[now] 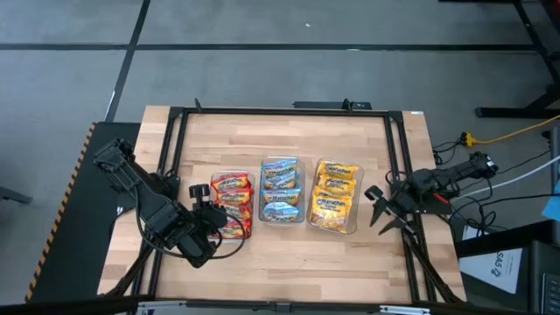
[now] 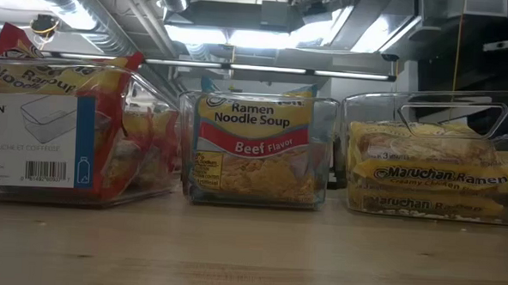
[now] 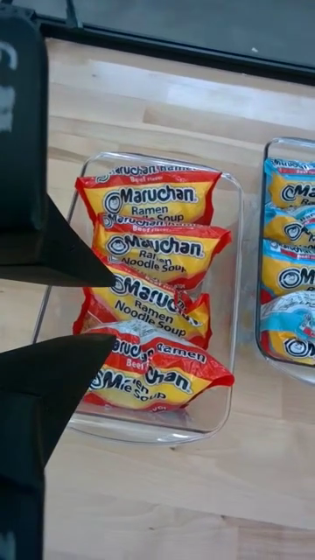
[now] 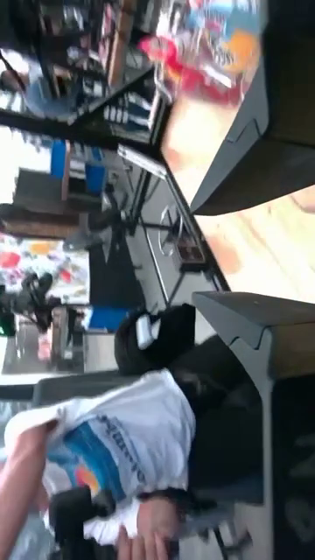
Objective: Sort Maruchan noodles
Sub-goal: Return to Home Position
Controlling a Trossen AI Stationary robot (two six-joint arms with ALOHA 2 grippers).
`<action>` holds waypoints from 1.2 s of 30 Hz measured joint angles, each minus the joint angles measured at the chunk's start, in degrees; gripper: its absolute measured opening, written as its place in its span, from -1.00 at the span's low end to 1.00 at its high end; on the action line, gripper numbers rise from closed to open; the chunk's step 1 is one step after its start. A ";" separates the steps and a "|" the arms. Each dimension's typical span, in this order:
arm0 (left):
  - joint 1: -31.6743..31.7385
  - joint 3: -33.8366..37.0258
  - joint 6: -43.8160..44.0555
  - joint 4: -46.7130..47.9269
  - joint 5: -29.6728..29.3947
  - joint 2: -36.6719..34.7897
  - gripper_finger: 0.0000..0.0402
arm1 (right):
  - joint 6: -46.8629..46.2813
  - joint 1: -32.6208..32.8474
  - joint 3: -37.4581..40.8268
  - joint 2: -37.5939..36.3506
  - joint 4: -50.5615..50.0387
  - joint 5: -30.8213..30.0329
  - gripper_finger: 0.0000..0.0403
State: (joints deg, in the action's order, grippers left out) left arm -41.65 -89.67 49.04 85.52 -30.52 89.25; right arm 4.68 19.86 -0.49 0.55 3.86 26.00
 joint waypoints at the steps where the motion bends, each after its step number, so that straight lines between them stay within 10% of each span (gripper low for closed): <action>1: 0.00 0.00 0.00 -0.04 -0.01 0.00 -0.55 | 0.19 -0.89 0.00 0.08 0.02 0.07 -0.22; 29: 0.00 0.00 0.02 -0.84 0.10 0.00 -0.55 | -1.70 -10.91 0.00 0.43 0.15 -1.51 -0.22; 36: 8.68 4.79 -3.64 -4.82 5.07 0.71 -0.55 | -1.72 -10.91 0.00 0.43 0.15 -1.53 -0.22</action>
State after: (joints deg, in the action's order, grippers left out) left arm -32.96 -84.87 45.39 80.69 -25.44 89.96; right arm 2.96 8.95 -0.49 0.97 4.01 24.46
